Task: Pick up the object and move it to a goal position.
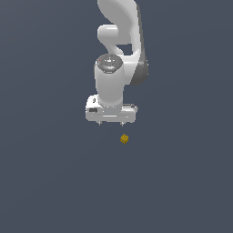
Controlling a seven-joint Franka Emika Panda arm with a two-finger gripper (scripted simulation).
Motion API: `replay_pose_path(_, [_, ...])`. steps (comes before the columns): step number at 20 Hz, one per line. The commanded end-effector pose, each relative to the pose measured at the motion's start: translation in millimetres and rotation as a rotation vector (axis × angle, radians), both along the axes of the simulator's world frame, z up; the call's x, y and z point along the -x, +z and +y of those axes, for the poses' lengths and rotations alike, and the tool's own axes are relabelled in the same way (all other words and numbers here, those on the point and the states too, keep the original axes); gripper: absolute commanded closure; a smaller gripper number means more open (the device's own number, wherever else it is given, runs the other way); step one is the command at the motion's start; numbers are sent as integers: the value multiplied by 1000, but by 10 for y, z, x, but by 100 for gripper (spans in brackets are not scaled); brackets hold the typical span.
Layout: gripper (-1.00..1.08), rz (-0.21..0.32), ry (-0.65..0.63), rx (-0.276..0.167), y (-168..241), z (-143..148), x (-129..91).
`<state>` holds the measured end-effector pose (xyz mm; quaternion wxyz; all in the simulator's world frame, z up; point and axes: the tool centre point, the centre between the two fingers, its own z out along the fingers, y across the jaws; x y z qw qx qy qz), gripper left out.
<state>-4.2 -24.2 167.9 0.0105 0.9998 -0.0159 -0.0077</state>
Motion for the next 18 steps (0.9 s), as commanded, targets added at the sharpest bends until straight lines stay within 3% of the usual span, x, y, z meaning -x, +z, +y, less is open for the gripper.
replay_pose_path(1, [-92, 0, 0, 0, 0, 0, 0])
replay_pose_path(18, [-92, 12, 38, 18, -33, -62, 10])
